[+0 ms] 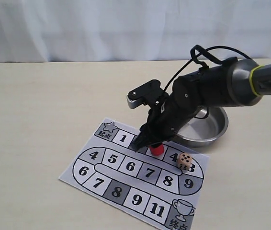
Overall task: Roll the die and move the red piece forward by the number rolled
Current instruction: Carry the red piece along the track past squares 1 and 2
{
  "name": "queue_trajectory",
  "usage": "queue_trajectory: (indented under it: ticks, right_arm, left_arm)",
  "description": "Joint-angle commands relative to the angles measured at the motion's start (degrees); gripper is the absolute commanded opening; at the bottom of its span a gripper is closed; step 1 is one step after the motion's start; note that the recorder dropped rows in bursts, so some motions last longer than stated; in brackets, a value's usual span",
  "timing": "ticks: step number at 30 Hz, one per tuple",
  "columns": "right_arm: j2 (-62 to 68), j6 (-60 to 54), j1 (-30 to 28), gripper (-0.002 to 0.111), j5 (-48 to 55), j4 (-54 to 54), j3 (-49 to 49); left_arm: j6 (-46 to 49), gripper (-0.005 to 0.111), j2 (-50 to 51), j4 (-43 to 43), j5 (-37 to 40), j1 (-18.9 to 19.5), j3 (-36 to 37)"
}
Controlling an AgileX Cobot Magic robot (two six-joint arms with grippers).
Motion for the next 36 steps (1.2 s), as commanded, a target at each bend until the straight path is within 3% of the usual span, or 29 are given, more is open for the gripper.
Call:
queue_trajectory:
  ticks: [1,19,36]
  right_arm:
    - [0.57,0.40,-0.33,0.004,-5.90,-0.52,2.74]
    - [-4.78,0.25,-0.33,0.004,2.60,-2.80,2.72]
    - [-4.19,3.15,-0.33,0.004,-0.49,-6.94,4.69]
  left_arm:
    - [-0.32,0.000,-0.06,-0.01,-0.69,-0.01,0.11]
    - [-0.32,0.000,-0.06,-0.01,-0.69,-0.01,0.11]
    - [-0.32,0.000,-0.06,-0.01,-0.69,-0.01,0.11]
